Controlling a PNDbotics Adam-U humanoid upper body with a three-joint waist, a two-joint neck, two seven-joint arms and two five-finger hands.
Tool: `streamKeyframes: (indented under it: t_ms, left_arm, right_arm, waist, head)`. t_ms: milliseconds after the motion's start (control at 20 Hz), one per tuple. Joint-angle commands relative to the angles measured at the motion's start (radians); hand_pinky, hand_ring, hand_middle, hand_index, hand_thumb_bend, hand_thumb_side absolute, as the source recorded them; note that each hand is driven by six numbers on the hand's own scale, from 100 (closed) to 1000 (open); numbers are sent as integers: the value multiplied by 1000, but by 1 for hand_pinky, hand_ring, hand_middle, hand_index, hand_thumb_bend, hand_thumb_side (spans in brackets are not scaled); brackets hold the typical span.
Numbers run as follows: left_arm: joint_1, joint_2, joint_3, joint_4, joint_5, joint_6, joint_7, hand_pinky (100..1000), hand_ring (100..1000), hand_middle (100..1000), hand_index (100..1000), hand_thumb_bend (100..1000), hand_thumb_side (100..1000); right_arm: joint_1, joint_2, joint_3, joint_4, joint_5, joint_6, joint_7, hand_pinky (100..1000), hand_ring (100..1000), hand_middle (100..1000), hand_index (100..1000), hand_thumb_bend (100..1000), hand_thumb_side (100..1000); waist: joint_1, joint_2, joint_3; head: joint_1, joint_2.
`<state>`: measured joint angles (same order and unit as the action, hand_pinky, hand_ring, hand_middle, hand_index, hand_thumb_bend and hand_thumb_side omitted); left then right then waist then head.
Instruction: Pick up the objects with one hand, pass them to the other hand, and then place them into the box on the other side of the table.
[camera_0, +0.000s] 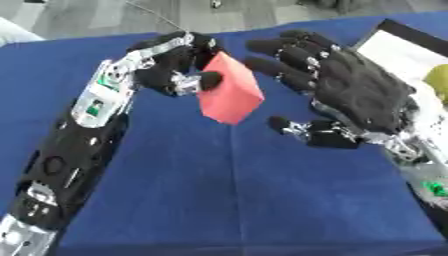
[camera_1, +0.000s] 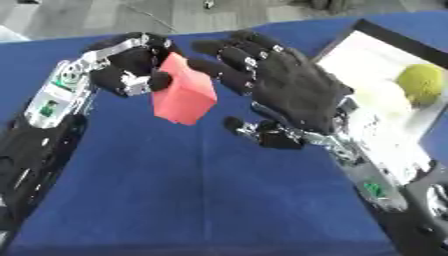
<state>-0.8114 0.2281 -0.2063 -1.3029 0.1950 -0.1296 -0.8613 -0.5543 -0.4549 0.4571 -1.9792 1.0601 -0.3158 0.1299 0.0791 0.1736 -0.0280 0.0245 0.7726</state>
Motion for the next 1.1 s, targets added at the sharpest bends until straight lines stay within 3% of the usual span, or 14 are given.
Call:
streamKeyframes:
  t_ms: [50,1100]
  left_arm:
    - [-26,6,-3,-22,9,5,-5,546,398,367,482,100,379]
    - [-45,-18,-41,-32,12,14,-45,548,398,366,479,100,385]
  right_arm:
    - [-20,-22,-6,-21,14,-10,-9,910,874,947,968,400,100]
    - [-50,-33,12,-21,19,-44,-30,904,859,937,960,406,139]
  waist:
    - [-4,-12,4]
    - [-5,-5,14]
  head:
    - [-4,-3]
    - [-13,-3]
